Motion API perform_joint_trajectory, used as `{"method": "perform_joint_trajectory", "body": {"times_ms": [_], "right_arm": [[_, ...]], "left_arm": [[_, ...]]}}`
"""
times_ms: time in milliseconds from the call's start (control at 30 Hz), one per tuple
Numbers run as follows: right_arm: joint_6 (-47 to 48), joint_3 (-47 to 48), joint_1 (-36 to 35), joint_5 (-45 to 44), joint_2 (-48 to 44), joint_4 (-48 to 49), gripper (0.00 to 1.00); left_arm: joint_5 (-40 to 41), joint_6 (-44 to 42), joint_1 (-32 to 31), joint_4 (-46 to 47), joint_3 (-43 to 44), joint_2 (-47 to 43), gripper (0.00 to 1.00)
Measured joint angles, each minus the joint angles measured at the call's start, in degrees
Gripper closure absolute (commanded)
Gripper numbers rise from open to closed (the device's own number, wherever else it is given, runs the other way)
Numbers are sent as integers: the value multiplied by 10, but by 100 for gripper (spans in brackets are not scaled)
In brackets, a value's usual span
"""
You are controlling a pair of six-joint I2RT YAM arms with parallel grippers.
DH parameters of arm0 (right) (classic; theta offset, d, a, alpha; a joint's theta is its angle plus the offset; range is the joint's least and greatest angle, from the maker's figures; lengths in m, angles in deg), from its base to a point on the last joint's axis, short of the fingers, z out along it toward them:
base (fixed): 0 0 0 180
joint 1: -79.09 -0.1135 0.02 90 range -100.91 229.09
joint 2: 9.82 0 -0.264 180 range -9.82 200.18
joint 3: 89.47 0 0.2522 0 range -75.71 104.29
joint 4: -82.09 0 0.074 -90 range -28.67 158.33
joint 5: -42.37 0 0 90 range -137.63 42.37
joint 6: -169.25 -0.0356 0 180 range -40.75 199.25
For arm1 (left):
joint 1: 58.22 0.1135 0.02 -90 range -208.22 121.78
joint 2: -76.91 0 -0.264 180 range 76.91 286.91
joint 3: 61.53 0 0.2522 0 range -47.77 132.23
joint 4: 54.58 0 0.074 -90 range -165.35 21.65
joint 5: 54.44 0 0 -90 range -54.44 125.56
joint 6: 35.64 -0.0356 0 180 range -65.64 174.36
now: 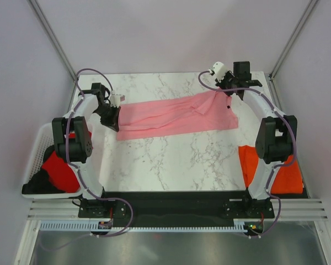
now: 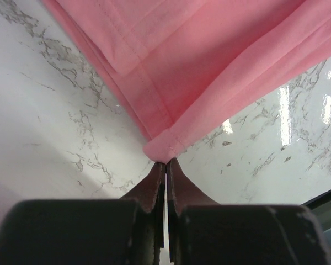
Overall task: Fold and stack the t-shirts
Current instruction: Fold the tshirt
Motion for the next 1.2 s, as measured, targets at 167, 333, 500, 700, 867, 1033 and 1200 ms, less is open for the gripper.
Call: {"method": "perform_joint_trajectory", "body": {"times_ms": [167, 333, 500, 700, 867, 1033, 1200], "right_arm": [[0, 16, 0, 0, 21, 0, 100], [0, 27, -2, -1, 40, 0, 100], [-23, 78, -7, -10, 81, -3, 86], [-56, 123, -14, -37, 106, 7, 64], [-64, 36, -13, -43, 48, 15, 62], [-66, -42, -11, -13, -5, 7, 62], [-80, -67, -11, 3, -6, -6, 62]], "left_arm": [[0, 3, 4, 0, 0, 1, 98], [1, 9, 8, 1, 7, 11, 94], [13, 22, 9, 1, 14, 20, 78], [34, 28, 9, 5, 49, 20, 68], [44, 28, 9, 7, 52, 12, 69], [40, 19, 2, 5, 52, 6, 75], [30, 9, -23, 5, 52, 6, 71]]}}
